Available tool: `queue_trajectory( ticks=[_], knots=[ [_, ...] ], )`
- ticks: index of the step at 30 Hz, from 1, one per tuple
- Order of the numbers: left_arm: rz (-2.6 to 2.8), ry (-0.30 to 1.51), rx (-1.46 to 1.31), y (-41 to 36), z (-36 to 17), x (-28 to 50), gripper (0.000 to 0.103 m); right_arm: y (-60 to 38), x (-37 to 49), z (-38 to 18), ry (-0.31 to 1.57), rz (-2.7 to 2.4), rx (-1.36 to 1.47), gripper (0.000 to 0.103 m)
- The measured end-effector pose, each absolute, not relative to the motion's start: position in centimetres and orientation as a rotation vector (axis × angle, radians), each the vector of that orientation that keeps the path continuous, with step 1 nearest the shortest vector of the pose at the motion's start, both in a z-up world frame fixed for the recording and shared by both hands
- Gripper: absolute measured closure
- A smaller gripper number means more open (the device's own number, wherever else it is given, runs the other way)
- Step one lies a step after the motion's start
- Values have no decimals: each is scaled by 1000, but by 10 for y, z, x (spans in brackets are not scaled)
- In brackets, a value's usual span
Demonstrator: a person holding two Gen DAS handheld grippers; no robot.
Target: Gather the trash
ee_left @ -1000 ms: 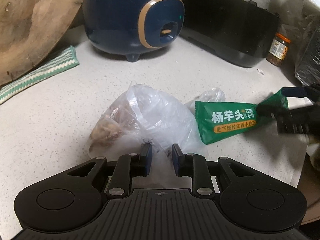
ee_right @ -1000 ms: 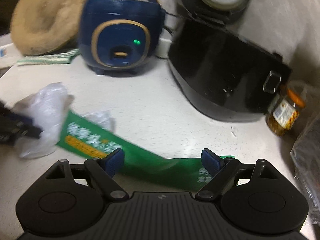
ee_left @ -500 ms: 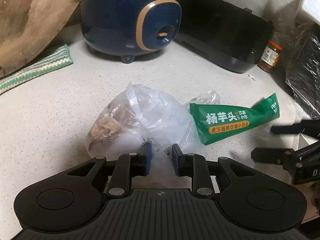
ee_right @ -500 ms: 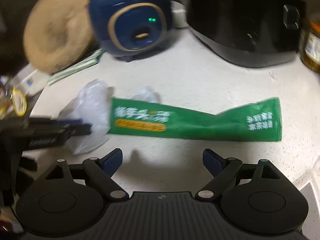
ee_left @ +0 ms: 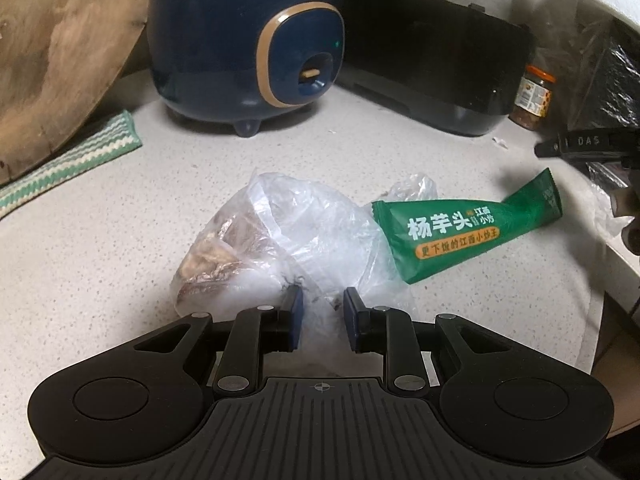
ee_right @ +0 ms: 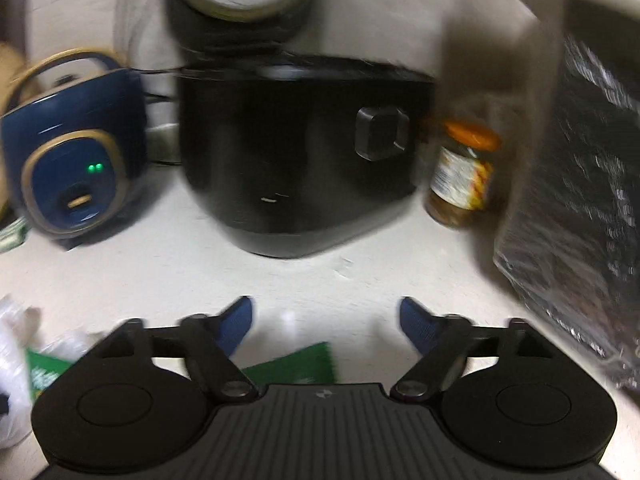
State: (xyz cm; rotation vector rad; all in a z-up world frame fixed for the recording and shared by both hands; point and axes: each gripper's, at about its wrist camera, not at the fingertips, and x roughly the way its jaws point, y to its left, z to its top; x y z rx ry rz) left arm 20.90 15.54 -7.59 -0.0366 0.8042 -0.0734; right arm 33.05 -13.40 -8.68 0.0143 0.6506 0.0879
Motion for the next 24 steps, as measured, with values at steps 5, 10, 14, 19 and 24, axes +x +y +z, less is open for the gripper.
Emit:
queue_trajectory(
  ticks=[5,10,14,19,24],
  knots=[
    [-83,809,-88,165,-75,211,77,-140,321,-104,748,160,50,57],
    [-74,806,-122,172,-75,213,78,-121,286,-111,792,264,38,56],
    [-62,804,-132,175,-75,213,79,-107,259,-100,747,306,-37,54],
    [-61,803,-131,175,-75,213,79,-91,229,-78,562,369,-205,19],
    [-57,803,-128,174,-75,210,79,-52,220,-87,547,581,-416,15]
  ],
)
